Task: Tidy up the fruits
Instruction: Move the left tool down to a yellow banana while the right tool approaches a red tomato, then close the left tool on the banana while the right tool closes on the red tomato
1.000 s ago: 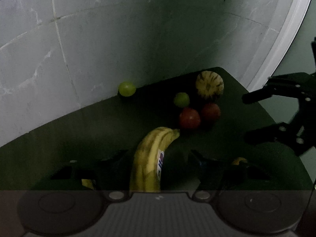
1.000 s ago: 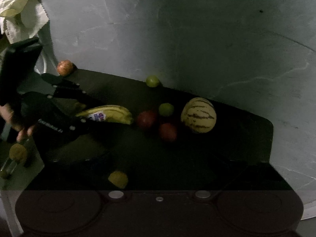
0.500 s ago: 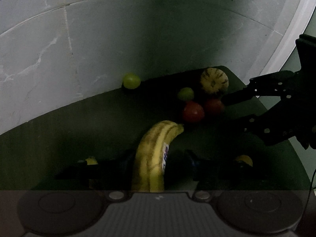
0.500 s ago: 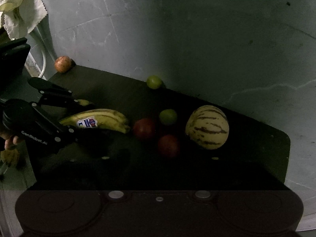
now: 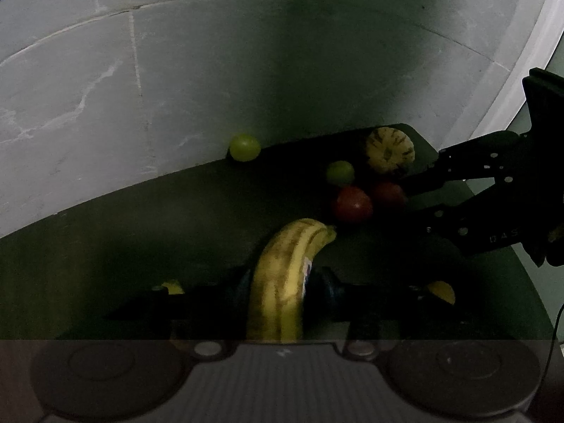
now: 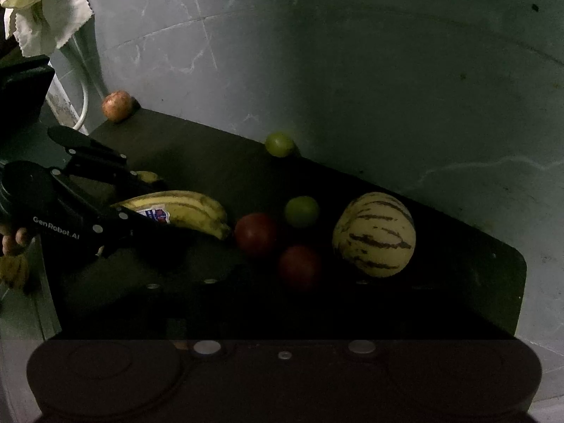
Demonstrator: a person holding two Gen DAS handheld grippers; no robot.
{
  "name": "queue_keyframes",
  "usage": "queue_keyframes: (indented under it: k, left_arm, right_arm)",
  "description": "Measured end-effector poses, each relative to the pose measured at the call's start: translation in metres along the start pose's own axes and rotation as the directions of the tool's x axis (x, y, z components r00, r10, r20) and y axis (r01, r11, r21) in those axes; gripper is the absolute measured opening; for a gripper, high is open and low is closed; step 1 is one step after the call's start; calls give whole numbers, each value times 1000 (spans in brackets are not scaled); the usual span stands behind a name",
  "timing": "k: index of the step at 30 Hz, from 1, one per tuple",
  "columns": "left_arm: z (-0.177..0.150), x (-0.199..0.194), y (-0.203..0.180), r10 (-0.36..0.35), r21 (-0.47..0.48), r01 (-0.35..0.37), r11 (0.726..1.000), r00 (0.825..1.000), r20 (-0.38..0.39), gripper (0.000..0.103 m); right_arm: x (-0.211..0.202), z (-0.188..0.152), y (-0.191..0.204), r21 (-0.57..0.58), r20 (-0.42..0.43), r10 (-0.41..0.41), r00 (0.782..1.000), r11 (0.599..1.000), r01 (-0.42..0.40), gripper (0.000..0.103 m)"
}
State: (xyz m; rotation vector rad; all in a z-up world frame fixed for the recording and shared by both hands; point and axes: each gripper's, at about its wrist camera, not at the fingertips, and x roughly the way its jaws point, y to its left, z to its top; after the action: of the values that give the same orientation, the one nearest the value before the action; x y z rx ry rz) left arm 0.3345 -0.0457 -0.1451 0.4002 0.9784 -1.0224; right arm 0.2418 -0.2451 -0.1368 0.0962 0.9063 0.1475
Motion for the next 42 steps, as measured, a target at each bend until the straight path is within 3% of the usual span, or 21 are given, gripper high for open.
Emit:
queue_keyframes:
  k: [3,5,18,30,37,42]
  left_arm:
    - [1,0,1,8,-2,-8,1000,1000,4,40]
    - [1,0,2,11,-4,-11,1000,1000,5,39]
    - [-3,-2,-4,59,-25,-59,998,998,29,36]
    - [-13,-5,-21,136,-147,-127,981,990,50,35]
    - [-20,-17,-38,175,-234,-150,961,981,88,35]
    - [-24,-42,-54,236,-310,-183,933,961,142,35]
  right_arm:
    - [1,0,0,0,2,-2,1000,1000,2,40]
    - [1,1,0,-5,2,-5,1000,1000,5,30]
    - [-1,-1,1,5,20,-10,1000,1000,10,28]
    - [-23,-6,5,50,54,3,999,999,-6,28]
    - [-37,-6,14,51,80,26,996,998,-30,28]
    - [-58,-1,26,26,114,44,993,999,-47,28]
